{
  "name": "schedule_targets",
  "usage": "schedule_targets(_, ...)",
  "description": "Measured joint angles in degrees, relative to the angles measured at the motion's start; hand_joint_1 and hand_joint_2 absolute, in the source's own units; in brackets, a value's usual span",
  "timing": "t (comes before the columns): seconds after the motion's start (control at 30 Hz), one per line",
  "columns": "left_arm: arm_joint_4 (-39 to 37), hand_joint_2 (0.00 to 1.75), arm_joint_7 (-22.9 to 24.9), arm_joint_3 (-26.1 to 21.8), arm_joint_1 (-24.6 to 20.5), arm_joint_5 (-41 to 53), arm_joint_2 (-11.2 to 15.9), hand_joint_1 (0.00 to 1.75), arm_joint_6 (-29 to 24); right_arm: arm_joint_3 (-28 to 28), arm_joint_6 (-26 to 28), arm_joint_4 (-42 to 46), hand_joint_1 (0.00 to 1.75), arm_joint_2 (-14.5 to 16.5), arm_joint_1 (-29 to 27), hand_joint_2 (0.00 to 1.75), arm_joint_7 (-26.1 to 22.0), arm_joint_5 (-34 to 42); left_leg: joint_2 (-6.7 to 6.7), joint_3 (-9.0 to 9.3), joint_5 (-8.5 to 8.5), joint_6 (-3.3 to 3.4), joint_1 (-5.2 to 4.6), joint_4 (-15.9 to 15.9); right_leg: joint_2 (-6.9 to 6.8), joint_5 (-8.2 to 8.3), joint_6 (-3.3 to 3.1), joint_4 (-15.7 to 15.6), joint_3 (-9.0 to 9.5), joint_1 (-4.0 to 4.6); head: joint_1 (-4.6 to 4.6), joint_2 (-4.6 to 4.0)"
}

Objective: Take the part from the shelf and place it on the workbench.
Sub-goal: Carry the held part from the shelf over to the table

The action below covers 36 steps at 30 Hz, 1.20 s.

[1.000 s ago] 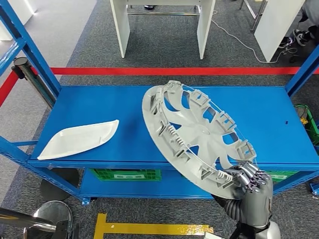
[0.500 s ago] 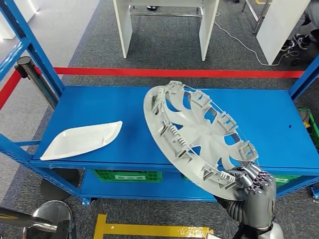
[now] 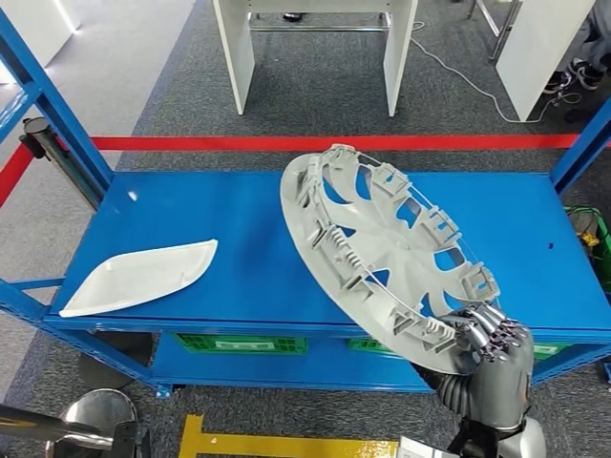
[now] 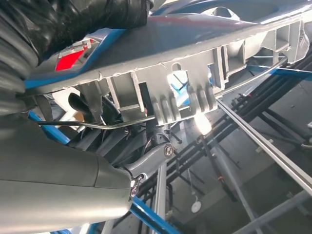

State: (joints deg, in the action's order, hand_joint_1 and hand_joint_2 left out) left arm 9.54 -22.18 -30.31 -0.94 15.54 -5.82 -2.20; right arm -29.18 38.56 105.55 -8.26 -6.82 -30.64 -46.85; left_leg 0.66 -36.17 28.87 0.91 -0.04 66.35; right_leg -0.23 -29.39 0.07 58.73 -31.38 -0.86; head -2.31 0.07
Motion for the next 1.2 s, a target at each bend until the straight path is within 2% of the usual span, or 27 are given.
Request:
schedule_targets(0.03, 0.0, 0.00, 0.0, 0.0, 0.0, 0.0, 0.0, 0.00, 0.0, 0.0, 0.0, 0.0, 1.75, 0.0, 0.1, 1.75, 0.0, 0.0, -0.07, 1.25, -1.38, 0.22, -0.10, -3.2, 0.04, -0.19, 0.25, 0.1, 0.12, 0.10, 0.00, 0.00)
schedule_targets(0.07, 0.0, 0.00, 0.0, 0.0, -0.1, 0.1, 0.0, 0.00, 0.0, 0.0, 0.0, 0.0, 1.75, 0.0, 0.2, 1.75, 0.1, 0.0, -0.11, 2.05, -1.81, 0.37, -0.20, -5.4, 0.06, -0.29, 0.52, 0.1, 0.03, 0.20, 0.02, 0.00)
schedule_targets(0.2, 0.1, 0.00, 0.0, -0.1, 0.1, 0.1, -0.1, 0.00, 0.0, -0.1, 0.0, 0.0, 1.75, 0.0, 0.4, 1.75, 0.3, 0.0, 0.04, 2.45, -1.34, 0.83, 0.01, -7.4, 0.04, -0.92, 1.52, 0.6, -0.92, 0.25, 0.09, 0.00)
schedule_targets(0.27, 0.2, 0.00, -0.1, -0.2, 0.0, 0.1, -0.1, 0.00, 0.0, -0.3, 0.0, 0.0, 1.75, 0.0, 0.6, 1.75, 0.3, 0.0, 0.04, 2.69, -1.48, 1.26, 0.30, -7.8, 0.12, -3.27, 1.98, 4.3, -2.79, 0.19, 0.34, 0.00)
schedule_targets(0.33, 0.2, 0.00, -0.1, -0.3, -0.2, 0.1, -0.1, 0.00, 0.0, -0.4, 0.0, 0.0, 1.75, -0.1, 0.7, 1.75, 0.3, 0.0, 0.05, 2.76, -1.41, 1.56, 0.30, -7.9, 0.14, -6.18, 2.32, 11.4, -6.32, 0.14, 0.58, 0.00)
schedule_targets(0.37, 0.2, 0.00, -0.1, -0.3, -0.2, 0.1, -0.1, 0.00, 0.0, -0.5, 0.0, 0.0, 1.75, -0.1, 0.7, 1.75, 0.3, 0.0, 0.06, 2.82, -1.33, 1.62, 0.31, -7.8, 0.14, -6.73, 2.47, 14.1, -7.90, 0.10, 0.59, 0.00)
schedule_targets(0.4, 0.2, 0.00, -0.1, -0.3, -0.2, 0.1, -0.2, 0.00, 0.0, -0.5, 0.0, 0.0, 1.75, -0.1, 0.7, 1.75, 0.3, 0.0, 0.09, 2.93, -1.24, 1.61, 0.34, -7.8, 0.14, -6.24, 2.58, 15.1, -8.71, 0.07, 0.61, 0.00)
schedule_targets(0.43, 0.2, 0.00, -0.1, -0.3, -0.2, 0.1, -0.2, 0.00, 0.0, -0.6, 0.0, 0.0, 1.75, -0.1, 0.7, 1.75, 0.3, 0.0, 0.15, 3.11, -1.10, 1.54, 0.39, -7.8, 0.13, -4.63, 2.64, 13.8, -8.40, 0.02, 0.61, 0.00)
schedule_targets(0.5, 0.2, 0.00, -0.1, -0.3, -0.1, 0.1, -0.2, 0.00, 0.0, -0.6, 0.0, 0.0, 1.75, -0.1, 0.7, 1.75, 0.3, 0.0, 0.32, 3.65, -0.71, 1.14, 0.51, -7.8, 0.21, -0.42, 2.70, 7.1, -5.53, -0.11, 0.62, 0.00)
schedule_targets(0.53, 0.2, 0.00, -0.1, -0.3, -0.2, 0.1, -0.2, 0.00, 0.0, -0.6, 0.0, 0.0, 1.75, -0.1, 0.7, 1.75, 0.3, 0.0, 0.41, 3.79, -0.54, 0.88, 0.47, -7.7, 0.31, 0.92, 2.64, 3.9, -3.93, -0.10, 0.67, 0.01)
schedule_targets(0.57, 0.2, 0.00, -0.1, -0.3, -0.2, 0.1, -0.2, 0.00, 0.0, -0.7, 0.0, 0.0, 1.75, -0.1, 0.7, 1.75, 0.3, 0.0, 0.46, 3.75, -0.45, 0.62, 0.39, -7.5, 0.40, 1.34, 2.42, 1.9, -2.85, -0.06, 0.72, 0.01)
schedule_targets(0.7, 0.2, 0.00, -0.1, -0.3, -0.1, 0.2, -0.1, 0.00, 0.0, -0.8, 0.0, 0.1, 1.75, -0.1, 0.6, 1.75, 0.6, 0.0, 0.39, 3.43, -0.29, -0.31, 0.36, -7.2, 0.58, 0.81, 1.26, 0.5, -2.04, 0.16, 0.72, 0.00)
schedule_targets(0.73, 0.2, 0.00, -0.1, -0.3, -0.2, 0.3, -0.1, 0.00, 0.0, -0.8, 0.0, 0.1, 1.75, -0.1, 0.6, 1.75, 0.7, 0.0, 0.32, 3.44, -0.39, -0.21, 0.35, -7.0, 0.56, 0.78, 1.12, 0.4, -1.95, 0.14, 0.63, 0.00)
schedule_targets(0.77, 0.2, 0.00, -0.2, -0.3, -0.2, 0.4, 0.0, 0.00, 0.0, -0.8, 0.0, 0.1, 1.75, -0.1, 0.7, 1.75, 0.7, 0.0, 0.25, 3.48, -0.41, 0.25, 0.31, -7.0, 0.54, 0.76, 1.07, 0.3, -1.87, 0.14, 0.51, 0.00)
schedule_targets(0.83, 0.2, 0.00, -0.4, -0.3, -0.2, 0.7, 0.0, 0.00, 0.0, -0.8, 0.0, 0.1, 1.75, -0.2, 0.7, 1.75, 0.7, -0.1, 0.21, 3.67, -0.68, 1.57, 0.24, -7.2, 0.54, 0.65, 1.12, 0.4, -1.86, 0.30, 0.30, 0.00)
schedule_targets(0.87, 0.2, 0.00, -0.4, -0.3, -0.2, 0.8, 0.0, 0.00, -0.1, -0.8, 0.0, 0.1, 1.75, -0.2, 0.7, 1.75, 0.8, -0.1, 0.20, 3.78, -0.59, 1.96, 0.26, -7.4, 0.53, 0.65, 1.10, 0.4, -1.86, 0.38, 0.28, 0.00)
schedule_targets(0.9, 0.2, 0.00, -0.4, -0.3, -0.2, 0.9, 0.0, 0.00, -0.1, -0.8, 0.0, 0.1, 1.75, -0.2, 0.6, 1.75, 0.8, -0.1, 0.20, 3.84, -0.59, 2.04, 0.28, -7.5, 0.52, 0.65, 1.06, 0.4, -1.85, 0.45, 0.26, 0.00)
schedule_targets(1.03, 0.2, 0.00, -0.5, -0.4, -0.2, 1.1, 0.0, 0.00, 0.0, -0.8, 0.0, 0.2, 1.75, -0.2, 0.5, 1.75, 0.8, -0.1, 0.18, 3.93, -0.76, 1.65, 0.40, -7.8, 0.48, 0.64, 0.87, 0.5, -1.85, 0.64, 0.28, 0.00)
schedule_targets(1.17, 0.2, 0.00, -0.6, -0.4, -0.2, 1.3, 0.0, 0.00, 0.1, -0.8, 0.0, 0.2, 1.75, -0.2, 0.5, 1.75, 0.9, -0.1, 0.18, 3.94, -0.75, 0.00, 0.54, -8.0, 0.37, 0.60, 0.73, 0.5, -1.87, 0.71, 0.30, 0.00)
schedule_targets(1.2, 0.2, 0.00, -0.7, -0.4, -0.2, 1.3, 0.0, 0.00, 0.2, -0.8, 0.0, 0.2, 1.75, -0.2, 0.5, 1.75, 1.0, 0.0, 0.18, 3.94, -0.73, -0.19, 0.56, -8.0, 0.36, 0.61, 0.73, 0.5, -1.87, 0.71, 0.31, 0.00)
